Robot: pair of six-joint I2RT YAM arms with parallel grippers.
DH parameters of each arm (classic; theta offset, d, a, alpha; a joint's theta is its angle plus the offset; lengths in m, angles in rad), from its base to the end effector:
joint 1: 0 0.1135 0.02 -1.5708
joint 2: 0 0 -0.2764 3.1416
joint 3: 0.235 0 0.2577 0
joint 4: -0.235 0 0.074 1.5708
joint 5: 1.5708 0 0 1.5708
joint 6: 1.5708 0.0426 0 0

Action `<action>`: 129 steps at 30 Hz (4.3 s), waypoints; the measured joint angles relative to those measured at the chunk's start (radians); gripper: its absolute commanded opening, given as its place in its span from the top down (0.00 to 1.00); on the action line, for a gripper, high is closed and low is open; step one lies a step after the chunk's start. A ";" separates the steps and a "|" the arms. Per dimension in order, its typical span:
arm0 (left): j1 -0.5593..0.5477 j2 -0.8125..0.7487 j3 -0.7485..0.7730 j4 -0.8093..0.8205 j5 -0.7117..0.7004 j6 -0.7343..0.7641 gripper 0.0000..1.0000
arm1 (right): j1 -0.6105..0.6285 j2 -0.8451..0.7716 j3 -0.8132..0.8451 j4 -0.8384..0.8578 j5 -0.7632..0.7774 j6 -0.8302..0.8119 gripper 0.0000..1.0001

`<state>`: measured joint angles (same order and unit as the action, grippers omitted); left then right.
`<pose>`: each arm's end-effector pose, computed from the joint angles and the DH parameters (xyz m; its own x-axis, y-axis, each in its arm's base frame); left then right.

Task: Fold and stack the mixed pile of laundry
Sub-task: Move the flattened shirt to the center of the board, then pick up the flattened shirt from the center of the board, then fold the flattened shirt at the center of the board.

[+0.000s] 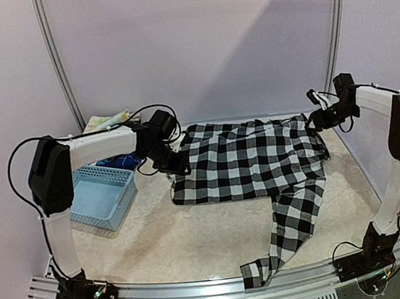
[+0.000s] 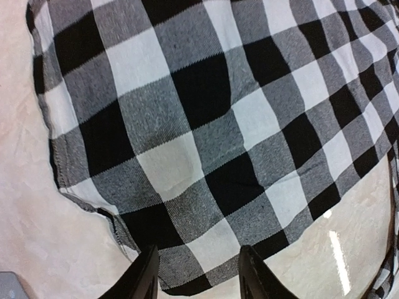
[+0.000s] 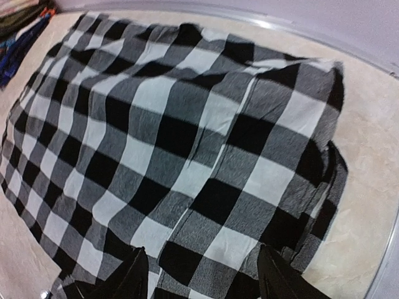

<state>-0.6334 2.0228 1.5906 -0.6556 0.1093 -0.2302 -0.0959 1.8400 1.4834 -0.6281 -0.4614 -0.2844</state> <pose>0.3579 -0.2686 0.2086 -0.8385 0.3344 -0.4301 0.4497 0.8705 -0.2000 0.4113 -0.0205 0.2553 -0.7513 -0.1801 -0.6350 -0.3856 0.9005 0.2008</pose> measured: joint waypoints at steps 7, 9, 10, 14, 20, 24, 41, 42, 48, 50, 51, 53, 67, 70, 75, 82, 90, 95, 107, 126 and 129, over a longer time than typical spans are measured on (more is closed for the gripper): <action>0.004 0.107 -0.004 -0.026 0.010 -0.028 0.58 | 0.008 0.146 -0.015 -0.087 0.016 -0.087 0.46; 0.008 0.133 -0.013 -0.044 -0.007 -0.034 0.58 | 0.011 0.179 -0.015 -0.113 0.042 -0.099 0.46; 0.010 0.138 -0.018 -0.049 -0.014 -0.035 0.58 | 0.013 0.188 -0.015 -0.124 0.054 -0.102 0.46; 0.019 0.130 -0.032 -0.060 -0.035 -0.048 0.60 | 0.022 0.194 -0.019 -0.166 0.137 -0.125 0.46; 0.022 0.061 -0.143 -0.035 -0.036 -0.072 0.63 | 0.037 0.183 -0.083 -0.184 0.220 -0.176 0.47; 0.011 -0.045 -0.302 0.008 -0.029 -0.104 0.64 | 0.053 0.143 -0.141 -0.197 0.267 -0.204 0.48; -0.189 -0.486 -0.621 -0.249 -0.047 -0.306 0.42 | 0.253 -0.222 -0.322 -0.489 0.287 -0.274 0.27; -0.184 -0.489 -0.548 -0.294 -0.061 -0.288 0.40 | 0.247 -0.231 -0.276 -0.503 0.284 -0.277 0.25; -0.078 -0.428 -0.082 -0.358 -0.130 -0.156 0.36 | 0.185 -0.224 0.015 -0.454 0.239 -0.246 0.19; -0.018 -0.376 0.001 -0.343 -0.138 -0.135 0.35 | 0.169 -0.189 0.095 -0.422 0.212 -0.214 0.19; 0.018 -0.337 0.040 -0.327 -0.137 -0.125 0.35 | 0.161 -0.158 0.139 -0.399 0.192 -0.192 0.19; 0.083 -0.242 0.112 -0.296 -0.124 -0.112 0.33 | 0.146 -0.076 0.231 -0.354 0.146 -0.138 0.18; 0.241 0.338 0.463 -0.146 0.022 -0.084 0.29 | 0.103 0.594 0.621 -0.335 -0.019 0.056 0.16; 0.256 0.384 0.483 -0.141 0.037 -0.084 0.30 | 0.102 0.623 0.637 -0.346 -0.024 0.058 0.16; 0.274 0.441 0.525 -0.141 0.040 -0.092 0.37 | 0.096 0.633 0.645 -0.342 -0.024 0.064 0.20; 0.288 0.470 0.529 -0.123 0.081 -0.112 0.46 | 0.073 0.682 0.697 -0.339 -0.093 0.076 0.42; 0.293 0.491 0.530 -0.065 0.131 -0.116 0.96 | 0.066 0.729 0.727 -0.337 -0.169 0.103 0.94; 0.296 0.474 0.459 0.033 0.161 -0.131 1.00 | 0.058 0.734 0.724 -0.338 -0.177 0.113 1.00; 0.296 0.178 0.123 0.292 0.066 -0.181 1.00 | 0.010 0.535 0.482 -0.241 -0.233 0.140 1.00; 0.299 -0.120 -0.196 0.406 0.140 -0.225 1.00 | 0.001 0.075 -0.079 -0.156 -0.341 -0.143 0.97; 0.299 -0.191 -0.285 0.403 0.175 -0.231 1.00 | 0.005 -0.040 -0.177 -0.187 -0.331 -0.230 0.92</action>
<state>-0.3340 1.8317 1.3056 -0.2527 0.2844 -0.4614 -0.0914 1.8000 1.3060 -0.8154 -0.7925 -0.5140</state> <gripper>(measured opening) 0.009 0.034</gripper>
